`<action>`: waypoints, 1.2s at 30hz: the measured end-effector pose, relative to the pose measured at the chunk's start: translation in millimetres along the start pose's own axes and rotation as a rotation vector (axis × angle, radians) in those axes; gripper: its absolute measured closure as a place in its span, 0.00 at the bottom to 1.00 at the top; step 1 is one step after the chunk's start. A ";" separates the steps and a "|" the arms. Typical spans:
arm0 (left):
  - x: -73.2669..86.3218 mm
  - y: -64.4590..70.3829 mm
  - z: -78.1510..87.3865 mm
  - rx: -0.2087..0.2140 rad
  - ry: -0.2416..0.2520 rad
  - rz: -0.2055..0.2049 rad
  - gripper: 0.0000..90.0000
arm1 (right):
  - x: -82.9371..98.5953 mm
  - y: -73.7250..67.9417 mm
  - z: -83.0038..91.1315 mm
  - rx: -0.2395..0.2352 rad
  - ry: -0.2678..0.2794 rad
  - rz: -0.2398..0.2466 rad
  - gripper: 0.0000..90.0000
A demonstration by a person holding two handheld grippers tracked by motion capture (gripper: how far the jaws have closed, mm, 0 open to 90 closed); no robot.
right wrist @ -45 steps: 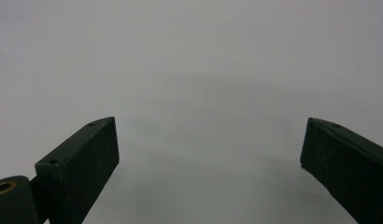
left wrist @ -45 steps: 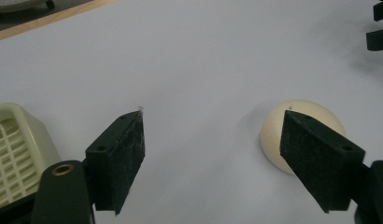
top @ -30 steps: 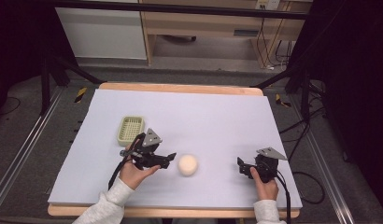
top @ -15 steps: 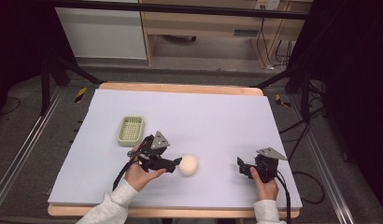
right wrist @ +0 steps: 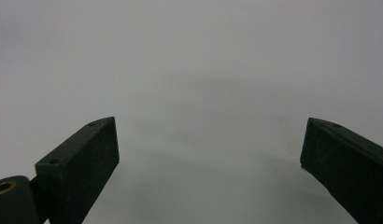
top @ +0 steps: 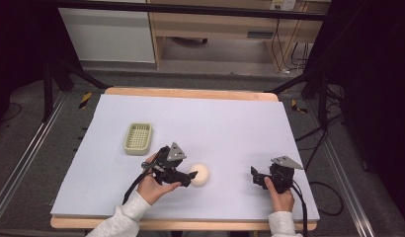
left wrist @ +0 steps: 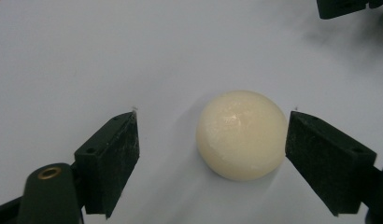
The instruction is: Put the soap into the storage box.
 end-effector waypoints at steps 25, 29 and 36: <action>0.5 16.1 -19.6 0.025 -0.058 -0.032 0.18 | 0.0 -0.1 0.1 -0.002 0.000 0.002 0.05; 0.6 16.9 -23.5 0.024 -0.072 -0.037 0.18 | 0.0 -0.1 0.0 -0.002 -0.001 0.002 0.05; 0.0 17.8 -30.1 0.027 -0.089 -0.039 0.18 | 0.1 -0.2 -0.1 -0.002 -0.001 0.002 0.05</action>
Point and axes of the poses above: each handheld gripper's, and its own axes: z roughly backward along the jaws, x roughly out of its underside, y roughly to its right, the point moved 1 cm from there along -z, roughly forward along the jaws, and after that the axes turned 7 degrees about -x, right-handed, at the moved point
